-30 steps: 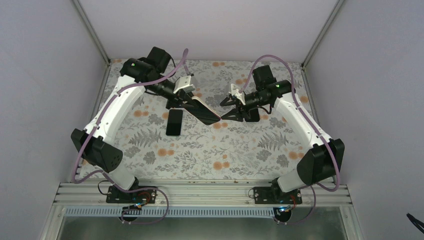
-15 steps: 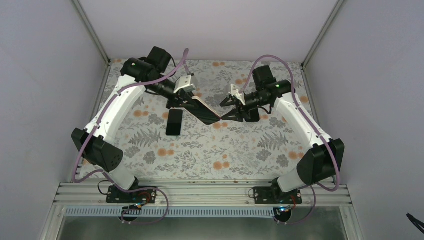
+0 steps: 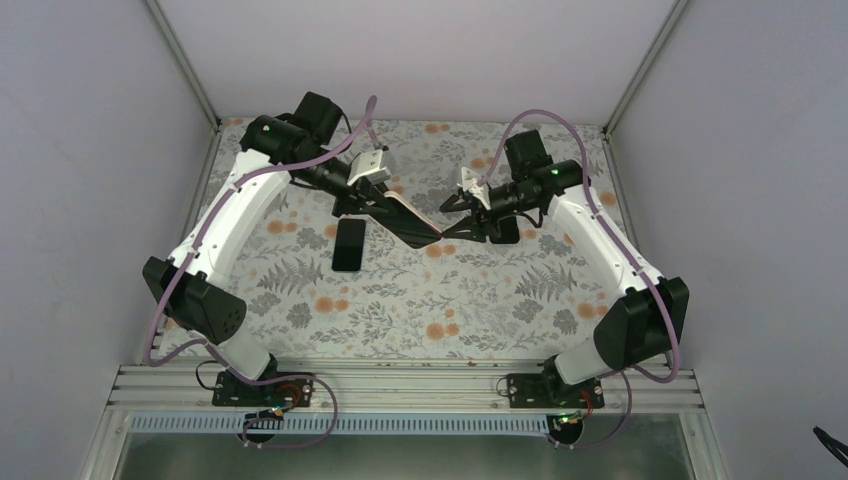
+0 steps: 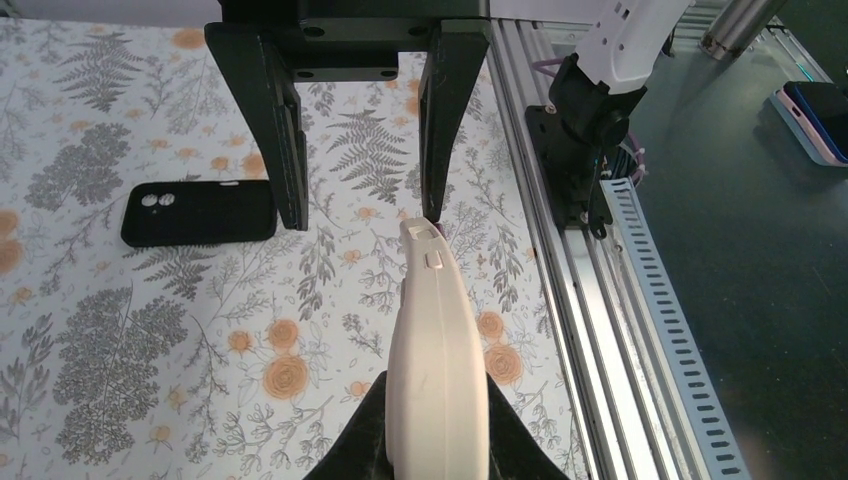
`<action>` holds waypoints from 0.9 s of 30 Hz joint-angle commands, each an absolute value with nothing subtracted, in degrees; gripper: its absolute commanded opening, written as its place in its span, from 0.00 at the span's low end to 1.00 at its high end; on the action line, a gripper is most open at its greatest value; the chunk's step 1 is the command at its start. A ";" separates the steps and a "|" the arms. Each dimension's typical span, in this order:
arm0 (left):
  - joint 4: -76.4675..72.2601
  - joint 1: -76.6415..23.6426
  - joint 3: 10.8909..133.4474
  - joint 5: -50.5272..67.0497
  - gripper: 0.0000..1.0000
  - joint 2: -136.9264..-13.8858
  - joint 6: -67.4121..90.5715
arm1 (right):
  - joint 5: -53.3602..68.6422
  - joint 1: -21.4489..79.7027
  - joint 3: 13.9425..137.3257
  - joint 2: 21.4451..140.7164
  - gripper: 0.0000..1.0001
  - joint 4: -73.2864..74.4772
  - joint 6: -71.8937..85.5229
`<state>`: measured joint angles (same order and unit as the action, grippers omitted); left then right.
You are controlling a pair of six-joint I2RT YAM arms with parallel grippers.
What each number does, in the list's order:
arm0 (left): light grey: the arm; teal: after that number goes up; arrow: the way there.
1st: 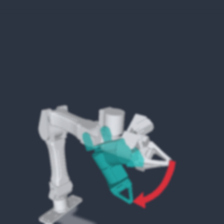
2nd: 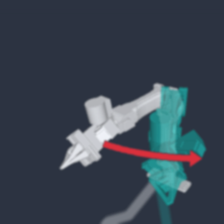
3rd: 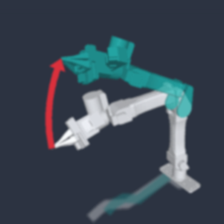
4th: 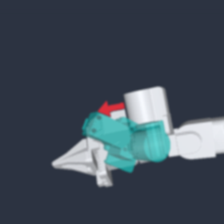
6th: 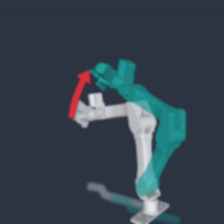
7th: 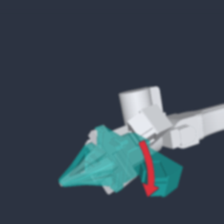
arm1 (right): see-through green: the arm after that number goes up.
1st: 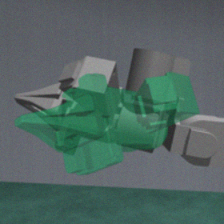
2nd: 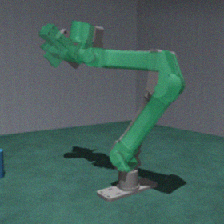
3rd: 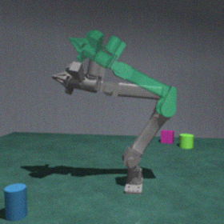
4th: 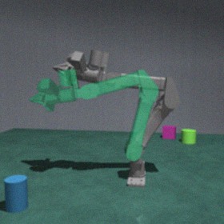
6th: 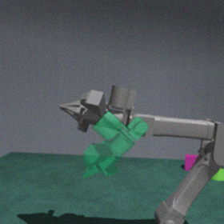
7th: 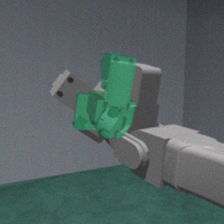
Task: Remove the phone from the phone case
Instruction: Remove the phone case from the phone.
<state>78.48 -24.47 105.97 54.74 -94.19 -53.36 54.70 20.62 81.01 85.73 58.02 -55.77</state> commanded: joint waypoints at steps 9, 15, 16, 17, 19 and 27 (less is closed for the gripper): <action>77.77 -24.33 106.82 63.64 0.02 -92.97 -53.86 | 43.79 21.45 80.23 87.16 0.58 42.86 -45.14; 77.78 -24.95 106.17 66.76 0.02 -92.33 -53.78 | 42.43 23.01 88.11 93.12 0.61 43.22 -44.98; 77.78 -24.96 106.17 66.96 0.02 -92.39 -53.79 | 42.91 24.00 89.81 93.80 0.61 44.32 -45.39; 77.78 -24.94 106.14 67.23 0.02 -92.38 -53.82 | 43.64 25.29 90.96 94.23 0.63 45.15 -45.94; 77.78 -24.96 106.08 67.34 0.02 -92.80 -54.05 | 45.86 28.22 92.86 94.63 0.65 47.41 -47.58; 77.77 -24.81 109.83 65.35 0.02 -97.02 -53.87 | 61.64 37.30 110.84 100.75 0.70 61.14 -49.26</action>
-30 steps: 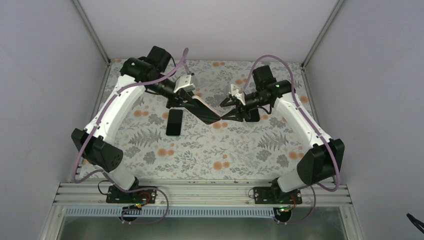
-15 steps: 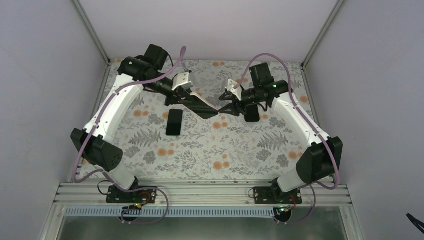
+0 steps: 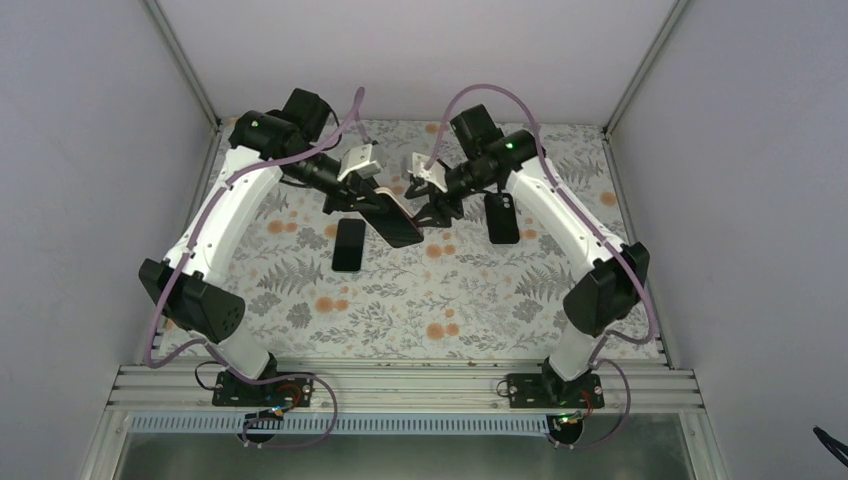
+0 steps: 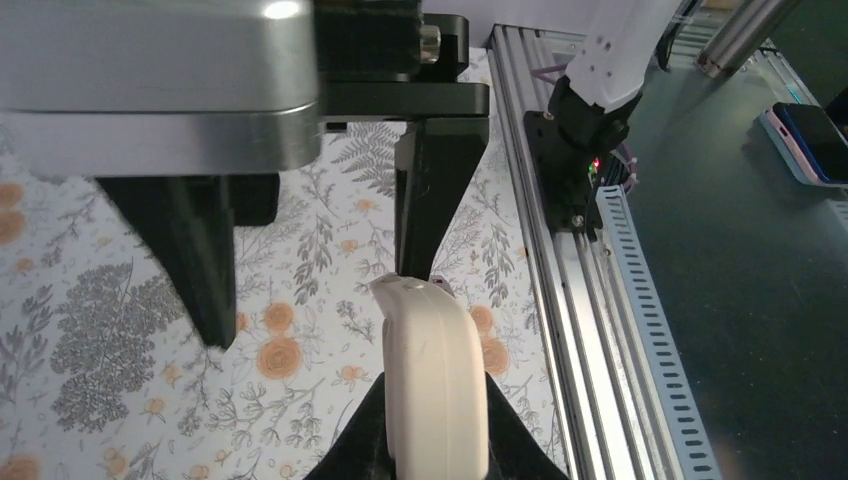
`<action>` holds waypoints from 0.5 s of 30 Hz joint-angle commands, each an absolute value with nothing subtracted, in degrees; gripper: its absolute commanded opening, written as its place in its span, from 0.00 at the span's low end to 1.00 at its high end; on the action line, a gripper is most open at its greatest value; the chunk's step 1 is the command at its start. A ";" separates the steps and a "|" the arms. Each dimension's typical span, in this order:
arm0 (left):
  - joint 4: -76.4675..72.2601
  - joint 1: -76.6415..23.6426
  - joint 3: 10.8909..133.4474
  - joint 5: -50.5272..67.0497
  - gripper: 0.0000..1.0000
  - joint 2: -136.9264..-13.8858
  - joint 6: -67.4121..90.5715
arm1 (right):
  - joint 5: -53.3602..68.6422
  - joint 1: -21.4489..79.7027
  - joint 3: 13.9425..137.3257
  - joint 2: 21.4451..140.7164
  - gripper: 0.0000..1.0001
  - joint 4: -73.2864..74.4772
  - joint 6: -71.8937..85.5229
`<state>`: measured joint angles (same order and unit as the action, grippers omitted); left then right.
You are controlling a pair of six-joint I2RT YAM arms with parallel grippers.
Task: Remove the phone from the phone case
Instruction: Remove the phone case from the phone.
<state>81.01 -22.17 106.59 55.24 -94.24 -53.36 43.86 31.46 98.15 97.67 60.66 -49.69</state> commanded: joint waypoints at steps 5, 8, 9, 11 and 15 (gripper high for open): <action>77.69 -24.25 114.49 63.59 0.02 -99.70 -52.80 | 68.92 39.15 116.99 103.04 0.71 59.79 -43.49; 76.69 -23.56 115.24 62.56 0.02 -100.98 -52.37 | 74.24 39.19 114.33 104.03 0.65 58.95 -42.58; 75.71 -23.34 114.89 61.75 0.02 -101.06 -51.97 | 75.34 39.20 114.49 104.94 0.57 60.27 -43.37; 74.35 -22.92 114.27 59.82 0.02 -101.32 -51.75 | 75.84 39.20 115.71 106.34 0.35 62.39 -44.17; 75.62 -21.36 116.41 56.45 0.05 -102.54 -52.66 | 73.13 38.71 115.57 104.47 0.03 62.94 -44.31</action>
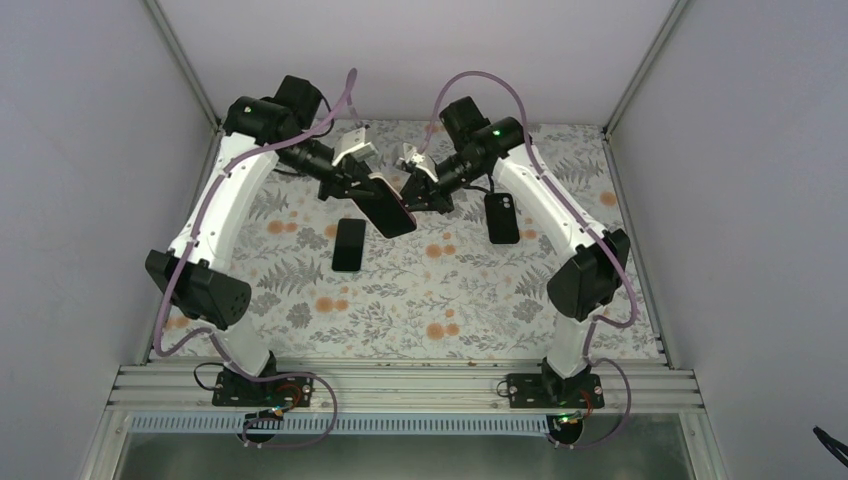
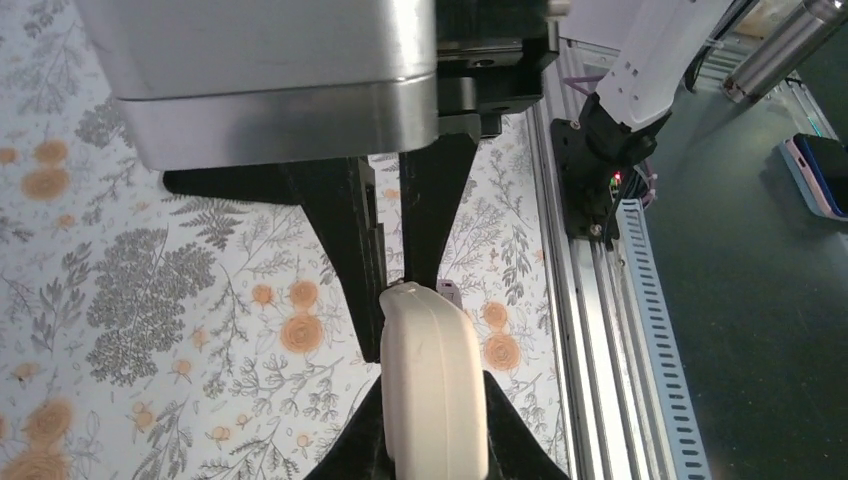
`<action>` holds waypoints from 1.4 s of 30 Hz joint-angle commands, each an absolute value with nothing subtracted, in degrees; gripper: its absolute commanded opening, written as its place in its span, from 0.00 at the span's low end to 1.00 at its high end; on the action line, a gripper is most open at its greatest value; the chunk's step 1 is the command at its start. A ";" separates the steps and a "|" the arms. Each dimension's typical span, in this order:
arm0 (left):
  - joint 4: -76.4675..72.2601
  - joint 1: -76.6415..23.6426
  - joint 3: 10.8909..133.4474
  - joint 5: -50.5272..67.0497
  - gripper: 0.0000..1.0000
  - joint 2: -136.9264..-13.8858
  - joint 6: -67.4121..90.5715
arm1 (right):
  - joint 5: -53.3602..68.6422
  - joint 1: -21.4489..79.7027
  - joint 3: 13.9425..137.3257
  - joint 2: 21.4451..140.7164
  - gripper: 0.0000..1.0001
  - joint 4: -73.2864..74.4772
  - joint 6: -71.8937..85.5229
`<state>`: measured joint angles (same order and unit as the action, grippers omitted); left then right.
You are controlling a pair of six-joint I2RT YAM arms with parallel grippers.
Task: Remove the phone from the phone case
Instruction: Remove the phone case from the phone.
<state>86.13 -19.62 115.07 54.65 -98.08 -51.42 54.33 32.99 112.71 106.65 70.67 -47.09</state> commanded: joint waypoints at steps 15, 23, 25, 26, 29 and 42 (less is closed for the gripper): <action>68.72 -21.54 127.79 30.13 1.00 -90.56 -42.29 | 62.20 17.14 102.80 94.37 0.03 50.58 -28.24; 35.80 -35.46 110.84 -4.53 1.00 -86.47 -39.98 | 47.24 16.96 121.39 104.15 0.03 37.70 -6.28; 26.46 -37.99 103.83 -6.52 1.00 -86.38 -44.43 | 43.39 17.64 125.92 106.44 0.03 37.54 -5.63; 21.26 -39.62 99.69 -7.19 1.00 -85.98 -46.65 | 41.91 17.81 127.76 107.52 0.03 37.45 -5.63; 13.34 -41.76 96.41 -7.20 1.00 -88.07 -50.34 | 39.32 18.02 130.10 109.38 0.03 37.01 -5.55; -0.73 -40.61 94.30 -9.70 1.00 -94.43 -42.98 | 39.82 18.02 118.11 104.28 0.03 27.20 -4.24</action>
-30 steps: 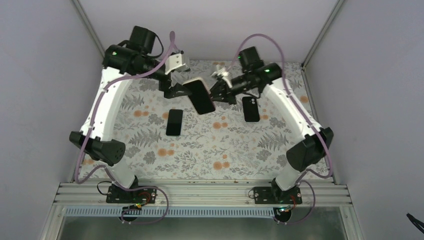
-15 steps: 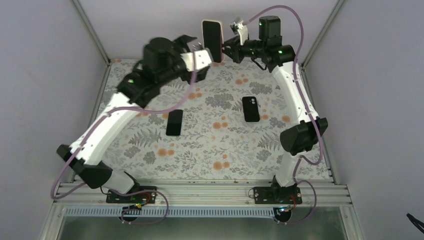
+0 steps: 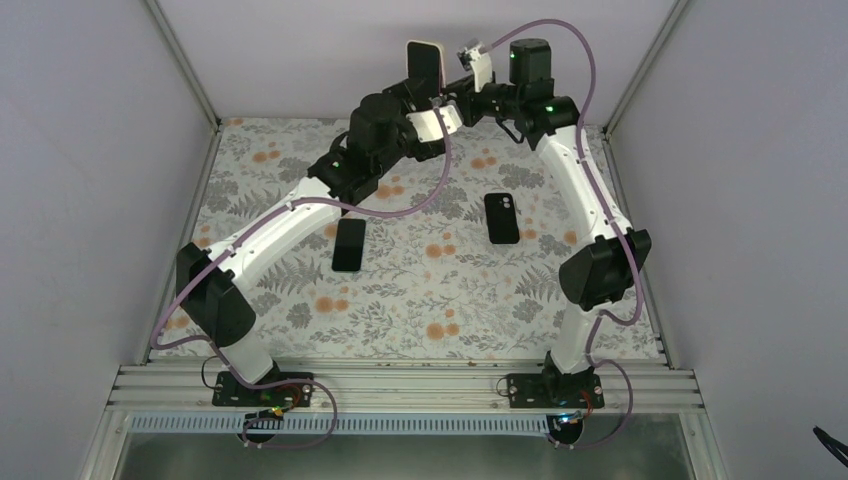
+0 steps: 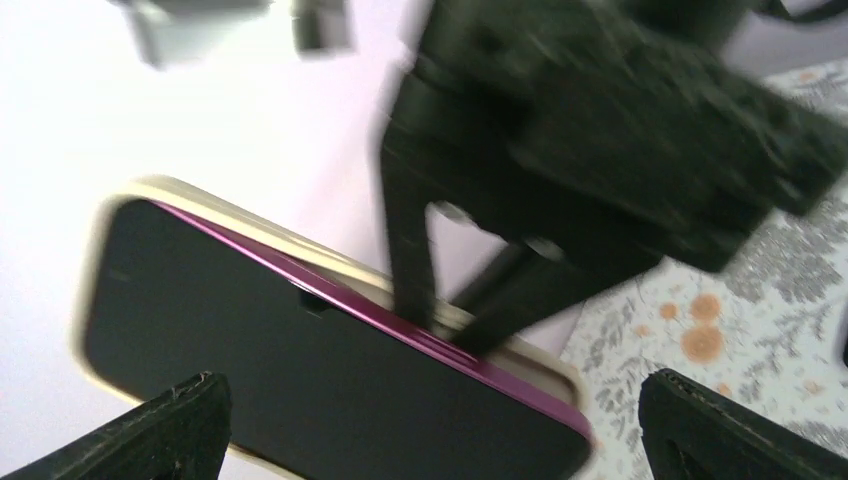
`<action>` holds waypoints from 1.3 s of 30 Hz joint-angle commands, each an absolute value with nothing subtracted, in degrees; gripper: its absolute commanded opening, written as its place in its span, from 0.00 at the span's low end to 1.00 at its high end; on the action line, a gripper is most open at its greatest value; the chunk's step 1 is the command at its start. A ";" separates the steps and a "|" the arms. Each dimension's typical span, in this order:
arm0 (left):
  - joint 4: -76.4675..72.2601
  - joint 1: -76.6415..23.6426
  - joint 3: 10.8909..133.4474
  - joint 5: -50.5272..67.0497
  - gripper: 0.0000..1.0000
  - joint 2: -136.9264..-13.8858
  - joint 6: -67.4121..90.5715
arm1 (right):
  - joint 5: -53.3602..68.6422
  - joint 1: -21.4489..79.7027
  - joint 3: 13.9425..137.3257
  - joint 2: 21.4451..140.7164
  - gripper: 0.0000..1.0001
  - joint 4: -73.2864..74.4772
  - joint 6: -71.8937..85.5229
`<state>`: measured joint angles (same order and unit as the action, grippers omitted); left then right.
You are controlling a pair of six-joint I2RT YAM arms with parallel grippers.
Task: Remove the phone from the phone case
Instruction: Remove the phone case from the phone.
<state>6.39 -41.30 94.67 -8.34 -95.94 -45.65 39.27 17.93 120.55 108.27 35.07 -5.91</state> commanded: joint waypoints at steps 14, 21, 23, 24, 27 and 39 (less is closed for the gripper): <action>2.81 -39.39 93.65 -6.65 1.00 -94.95 -40.84 | 40.50 18.02 116.09 102.58 0.03 23.90 -2.40; 2.25 -39.37 90.36 -5.51 1.00 -93.91 -40.62 | 40.73 18.06 116.18 102.44 0.03 23.64 -1.51; 0.84 -39.33 89.21 -7.08 1.00 -93.73 -40.84 | 41.18 18.06 116.13 102.39 0.03 23.58 -1.32; -0.22 -39.23 88.61 -7.78 1.00 -93.51 -40.83 | 41.36 18.09 116.15 102.39 0.03 23.56 -1.15; -2.63 -38.63 87.73 -8.96 1.00 -92.84 -39.96 | 41.82 18.02 116.19 102.48 0.03 23.55 -0.89; -5.01 -38.27 89.03 -10.63 1.00 -93.35 -38.65 | 42.93 18.02 115.93 102.61 0.03 23.49 -0.64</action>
<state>-2.24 -38.39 87.85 -9.52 -94.52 -39.94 40.42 17.93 115.55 105.06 27.90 -1.85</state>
